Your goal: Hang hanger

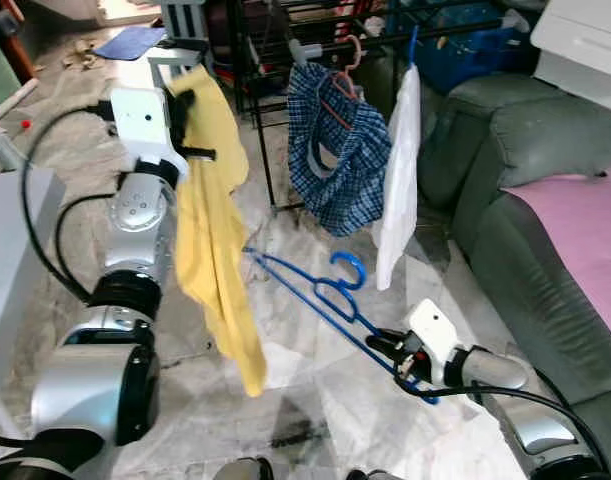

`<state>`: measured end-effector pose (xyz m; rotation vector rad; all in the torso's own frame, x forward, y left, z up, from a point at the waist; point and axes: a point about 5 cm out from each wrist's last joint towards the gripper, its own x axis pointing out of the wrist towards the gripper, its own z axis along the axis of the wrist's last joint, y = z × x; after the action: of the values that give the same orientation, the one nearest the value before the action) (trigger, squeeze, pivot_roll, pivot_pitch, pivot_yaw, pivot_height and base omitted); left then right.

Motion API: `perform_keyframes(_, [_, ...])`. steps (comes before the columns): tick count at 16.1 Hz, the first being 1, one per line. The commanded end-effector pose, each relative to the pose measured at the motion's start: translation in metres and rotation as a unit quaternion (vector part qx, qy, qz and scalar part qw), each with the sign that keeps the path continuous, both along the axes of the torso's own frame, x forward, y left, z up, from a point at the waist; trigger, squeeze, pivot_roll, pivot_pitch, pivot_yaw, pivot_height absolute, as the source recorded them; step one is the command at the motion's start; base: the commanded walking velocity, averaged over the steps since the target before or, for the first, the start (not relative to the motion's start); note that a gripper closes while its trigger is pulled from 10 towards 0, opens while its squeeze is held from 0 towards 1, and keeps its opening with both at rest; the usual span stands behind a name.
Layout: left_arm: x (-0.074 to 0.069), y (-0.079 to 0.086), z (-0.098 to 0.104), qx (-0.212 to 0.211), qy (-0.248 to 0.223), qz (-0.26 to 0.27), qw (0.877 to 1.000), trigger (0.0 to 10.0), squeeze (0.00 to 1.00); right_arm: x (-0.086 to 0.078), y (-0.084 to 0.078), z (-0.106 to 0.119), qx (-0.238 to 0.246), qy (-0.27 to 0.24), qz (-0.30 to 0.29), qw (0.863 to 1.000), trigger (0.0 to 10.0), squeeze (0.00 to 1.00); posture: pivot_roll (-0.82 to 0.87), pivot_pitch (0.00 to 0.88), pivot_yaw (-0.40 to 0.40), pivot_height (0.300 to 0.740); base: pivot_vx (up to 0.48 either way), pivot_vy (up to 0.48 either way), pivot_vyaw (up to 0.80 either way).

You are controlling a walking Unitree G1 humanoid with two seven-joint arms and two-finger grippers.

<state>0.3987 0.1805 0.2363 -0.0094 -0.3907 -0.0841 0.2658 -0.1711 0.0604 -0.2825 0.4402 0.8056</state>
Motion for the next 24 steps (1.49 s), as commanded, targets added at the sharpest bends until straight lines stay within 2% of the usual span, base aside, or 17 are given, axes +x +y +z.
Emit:
perform_keyframes(1, [0.0,-0.001,0.012,-0.021,-0.017,-0.021,0.999,10.0,0.0,0.0,-0.001,0.001,-0.007,-0.002,0.005,1.0,10.0,0.0,-0.05,0.095,0.05,0.74,0.0,0.0,0.0])
perform_keyframes(5, [-0.002,-0.013,0.014,-0.044,-0.02,-0.098,0.994,10.0,0.0,-0.001,0.001,-0.004,-0.02,-0.005,0.007,1.0,10.0,0.0,-0.04,0.096,0.053,0.74,0.0,0.0,0.0])
perform_keyframes(7, [-0.005,-0.019,0.012,-0.027,-0.018,-0.138,0.99,10.0,0.0,0.007,-0.002,0.005,-0.006,-0.037,-0.02,0.999,10.0,0.0,-0.04,0.097,0.055,0.74,0.0,0.0,0.0])
perform_keyframes(9, [-0.006,-0.018,0.009,-0.007,-0.017,-0.133,0.991,10.0,0.0,0.011,-0.004,0.015,0.02,-0.049,-0.022,0.998,10.0,0.0,-0.04,0.097,0.056,0.74,0.0,0.0,0.0])
perform_keyframes(10, [-0.006,-0.016,0.007,0.011,-0.016,-0.127,0.992,10.0,0.0,0.009,-0.005,0.02,0.036,-0.039,-0.012,0.999,10.0,0.0,-0.04,0.097,0.056,0.74,0.0,0.0,0.0])
perform_keyframes(11, [-0.008,-0.015,0.002,0.042,-0.012,-0.123,0.991,10.0,0.0,0.01,-0.011,0.028,0.03,-0.046,0.002,0.998,10.0,0.0,-0.05,0.096,0.057,0.74,0.0,0.0,0.0])
perform_keyframes(13, [-0.012,-0.019,-0.002,0.081,-0.017,-0.143,0.986,10.0,0.0,0.017,-0.025,0.035,0.007,-0.067,-0.017,0.998,10.0,0.0,-0.05,0.096,0.055,0.74,0.0,0.0,0.0])
perform_keyframes(14, [-0.014,-0.023,-0.005,0.11,-0.023,-0.159,0.981,10.0,0.0,0.019,-0.031,0.039,0.007,-0.068,-0.019,0.998,10.0,0.0,-0.05,0.096,0.053,0.74,0.0,0.0,0.0])
perform_keyframes(15, [-0.018,-0.027,-0.01,0.177,-0.028,-0.165,0.97,10.0,0.0,0.019,-0.036,0.044,0.01,-0.068,-0.013,0.998,10.0,0.0,-0.05,0.096,0.053,0.74,0.0,0.0,0.0])
perform_keyframes(17, [-0.019,-0.027,-0.014,0.22,-0.03,-0.153,0.963,10.0,0.0,0.017,-0.036,0.047,0.017,-0.063,-0.001,0.998,10.0,0.0,-0.05,0.096,0.053,0.74,0.0,0.0,0.0])
perform_keyframes(19, [-0.019,-0.023,-0.019,0.274,-0.034,-0.126,0.953,10.0,0.0,0.009,-0.037,0.053,0.03,-0.041,0.036,0.998,10.0,0.0,-0.05,0.096,0.056,0.74,0.0,0.0,0.0])
perform_keyframes(20, [-0.02,-0.022,-0.019,0.3,-0.04,-0.12,0.946,10.0,0.0,0.005,-0.04,0.051,0.023,-0.026,0.049,0.998,10.0,0.0,-0.05,0.097,0.057,0.74,0.0,0.0,0.0])
perform_keyframes(23, [-0.022,-0.022,-0.018,0.391,-0.067,-0.107,0.912,10.0,0.0,-0.006,-0.063,0.038,-0.033,0.019,0.055,0.998,10.0,0.0,-0.05,0.098,0.057,0.74,0.0,0.0,0.0])
perform_keyframes(24, [-0.022,-0.022,-0.016,0.393,-0.076,-0.105,0.91,10.0,0.0,-0.004,-0.07,0.037,-0.05,0.017,0.041,0.998,10.0,0.0,-0.05,0.098,0.057,0.74,0.0,0.0,0.0])
